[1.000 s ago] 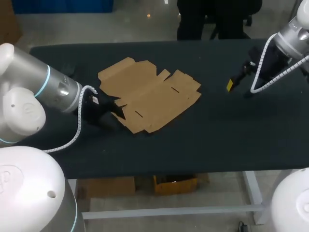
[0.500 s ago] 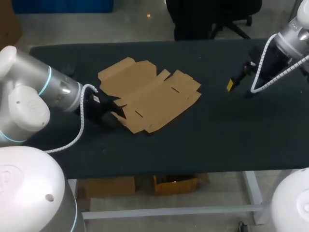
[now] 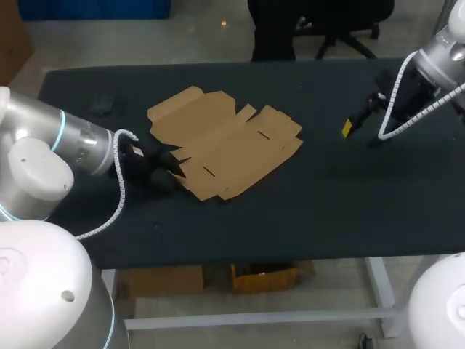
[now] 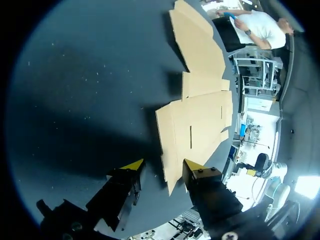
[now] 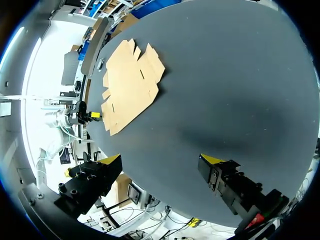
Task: Assemble the packaging by folding the flat box into shape, placing the metal phone stand inside, and closing the box properly
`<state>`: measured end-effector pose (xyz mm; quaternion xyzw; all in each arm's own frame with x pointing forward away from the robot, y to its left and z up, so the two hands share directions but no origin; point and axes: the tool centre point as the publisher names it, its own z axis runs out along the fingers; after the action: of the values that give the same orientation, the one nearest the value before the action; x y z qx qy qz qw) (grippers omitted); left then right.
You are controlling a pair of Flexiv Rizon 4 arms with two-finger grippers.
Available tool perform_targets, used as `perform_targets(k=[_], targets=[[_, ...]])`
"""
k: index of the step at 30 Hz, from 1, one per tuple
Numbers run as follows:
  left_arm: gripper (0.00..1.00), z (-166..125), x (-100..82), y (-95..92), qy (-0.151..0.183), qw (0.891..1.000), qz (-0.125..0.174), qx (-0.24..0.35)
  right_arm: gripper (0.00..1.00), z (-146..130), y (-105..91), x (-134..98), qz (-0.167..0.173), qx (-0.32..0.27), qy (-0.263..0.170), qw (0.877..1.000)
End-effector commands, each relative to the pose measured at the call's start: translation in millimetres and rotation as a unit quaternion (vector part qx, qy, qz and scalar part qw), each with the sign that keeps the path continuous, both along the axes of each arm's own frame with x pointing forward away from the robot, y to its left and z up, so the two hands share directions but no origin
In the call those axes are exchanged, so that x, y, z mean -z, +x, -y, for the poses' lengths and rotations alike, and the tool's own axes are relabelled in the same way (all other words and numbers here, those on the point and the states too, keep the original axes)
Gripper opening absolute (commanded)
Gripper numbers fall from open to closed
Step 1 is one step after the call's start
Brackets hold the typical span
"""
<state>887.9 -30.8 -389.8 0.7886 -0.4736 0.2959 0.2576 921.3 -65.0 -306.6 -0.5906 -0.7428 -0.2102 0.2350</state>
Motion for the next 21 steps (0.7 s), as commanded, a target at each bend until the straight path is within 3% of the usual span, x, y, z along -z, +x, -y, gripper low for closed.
perform_targets(k=[1, 21], targets=[[0.46, -3, 6.3, 2.4, -0.027, 1.0, 0.005, -0.004, 1.0, 1, 2.7, 0, -0.004, -0.004, 0.003, 1.0], [0.4, 5, 6.6, 17.8, -0.06, 0.998, 0.01, -0.006, 1.0, 4, 1.9, 1, -0.007, -0.001, 0.004, 1.0]])
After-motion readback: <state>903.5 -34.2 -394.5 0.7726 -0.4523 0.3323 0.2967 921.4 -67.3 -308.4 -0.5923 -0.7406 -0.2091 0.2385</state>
